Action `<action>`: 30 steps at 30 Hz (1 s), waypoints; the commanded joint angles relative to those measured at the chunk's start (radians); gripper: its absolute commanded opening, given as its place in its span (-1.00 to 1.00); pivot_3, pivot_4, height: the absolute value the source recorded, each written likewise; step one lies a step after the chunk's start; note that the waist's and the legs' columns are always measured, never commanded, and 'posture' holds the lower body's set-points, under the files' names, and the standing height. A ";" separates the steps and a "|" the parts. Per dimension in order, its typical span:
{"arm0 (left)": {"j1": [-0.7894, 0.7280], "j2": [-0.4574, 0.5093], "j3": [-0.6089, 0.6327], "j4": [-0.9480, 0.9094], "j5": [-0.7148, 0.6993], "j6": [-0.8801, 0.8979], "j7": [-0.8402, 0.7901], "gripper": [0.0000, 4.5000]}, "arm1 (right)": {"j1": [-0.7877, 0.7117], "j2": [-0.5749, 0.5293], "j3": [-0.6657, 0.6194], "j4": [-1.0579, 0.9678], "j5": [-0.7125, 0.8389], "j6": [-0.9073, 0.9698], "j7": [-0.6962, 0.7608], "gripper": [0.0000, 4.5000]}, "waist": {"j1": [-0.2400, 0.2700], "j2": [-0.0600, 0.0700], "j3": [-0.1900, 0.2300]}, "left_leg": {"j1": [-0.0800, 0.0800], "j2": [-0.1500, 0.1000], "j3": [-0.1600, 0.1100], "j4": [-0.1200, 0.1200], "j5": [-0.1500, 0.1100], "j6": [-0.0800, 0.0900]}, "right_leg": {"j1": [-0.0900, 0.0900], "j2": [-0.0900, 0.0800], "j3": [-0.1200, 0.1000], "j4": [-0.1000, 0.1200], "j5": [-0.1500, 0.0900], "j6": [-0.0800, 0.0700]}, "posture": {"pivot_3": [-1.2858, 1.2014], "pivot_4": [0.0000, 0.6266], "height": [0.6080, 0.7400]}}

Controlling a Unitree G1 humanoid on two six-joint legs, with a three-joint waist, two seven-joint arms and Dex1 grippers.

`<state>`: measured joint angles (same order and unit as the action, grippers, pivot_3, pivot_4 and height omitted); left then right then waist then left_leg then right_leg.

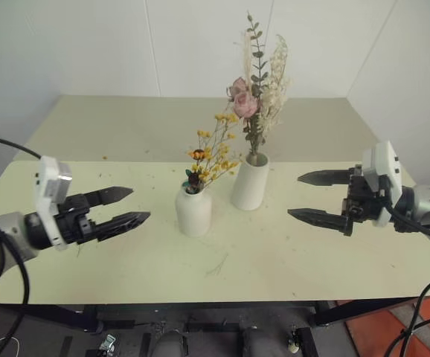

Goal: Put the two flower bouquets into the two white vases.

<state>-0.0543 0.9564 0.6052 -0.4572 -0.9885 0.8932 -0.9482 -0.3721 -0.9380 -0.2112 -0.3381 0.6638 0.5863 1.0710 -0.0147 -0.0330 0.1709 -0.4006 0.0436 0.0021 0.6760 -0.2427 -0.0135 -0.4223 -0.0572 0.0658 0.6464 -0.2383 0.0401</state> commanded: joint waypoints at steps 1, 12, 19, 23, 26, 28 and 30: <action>0.030 0.039 0.110 -0.018 -0.012 -0.034 -0.059 0.99 | 0.003 -0.019 -0.026 0.008 -0.016 -0.027 0.009 1.00 | 0.004 0.000 0.000 | 0.000 0.000 0.000 0.000 0.000 0.000 | 0.000 0.000 0.000 0.000 0.000 0.000 | 0.03 -0.52 1.00; 0.090 0.059 0.186 -0.048 -0.019 -0.046 -0.094 0.99 | 0.067 -0.048 -0.078 0.013 -0.030 -0.021 0.010 1.00 | 0.001 0.000 0.000 | 0.000 0.000 0.000 -0.001 0.000 0.000 | 0.000 0.000 0.000 0.000 0.000 0.000 | 0.03 -0.52 1.00; 0.082 0.054 0.172 -0.061 -0.036 -0.045 -0.076 0.99 | 0.087 -0.057 -0.095 0.006 -0.033 -0.019 0.001 1.00 | 0.000 0.000 0.000 | 0.000 0.000 0.001 -0.001 0.000 0.000 | 0.000 0.000 0.000 0.000 0.000 0.000 | 0.03 -0.52 1.00; 0.085 0.056 0.164 -0.070 -0.050 -0.045 -0.067 0.99 | 0.087 -0.060 -0.091 0.011 -0.040 -0.023 -0.004 1.00 | 0.000 0.000 0.000 | 0.000 0.000 0.001 -0.001 0.000 0.000 | 0.000 0.000 0.000 0.000 0.000 0.000 | 0.03 -0.52 1.00; 0.089 0.061 0.165 -0.068 -0.056 -0.041 -0.064 0.99 | 0.091 -0.060 -0.091 0.008 -0.042 -0.022 -0.005 1.00 | 0.000 0.000 0.000 | 0.000 0.000 0.001 -0.001 0.000 0.000 | 0.000 0.000 0.000 0.000 0.000 0.000 | 0.03 -0.52 1.00; 0.089 0.064 0.165 -0.066 -0.056 -0.041 -0.065 0.99 | 0.094 -0.061 -0.092 0.006 -0.045 -0.021 -0.006 1.00 | 0.000 0.000 0.000 | 0.000 0.000 0.001 -0.001 0.000 0.000 | 0.000 0.000 0.000 0.000 0.000 0.000 | 0.03 -0.52 1.00; 0.087 0.067 0.164 -0.062 -0.055 -0.040 -0.066 0.99 | 0.096 -0.061 -0.093 0.006 -0.048 -0.022 -0.006 1.00 | 0.000 0.000 0.000 | 0.000 0.000 0.001 -0.001 0.000 0.000 | 0.000 0.000 0.000 0.000 0.000 0.000 | 0.03 -0.52 1.00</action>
<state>0.0389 1.0034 0.7615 -0.5087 -1.0242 0.8585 -1.0132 -0.2722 -0.9792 -0.2614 -0.3113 0.6116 0.5788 1.0676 -0.0149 -0.0330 0.1708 -0.4003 0.0440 0.0028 0.6753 -0.2428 -0.0135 -0.4223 -0.0571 0.0660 0.6463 -0.2385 0.0397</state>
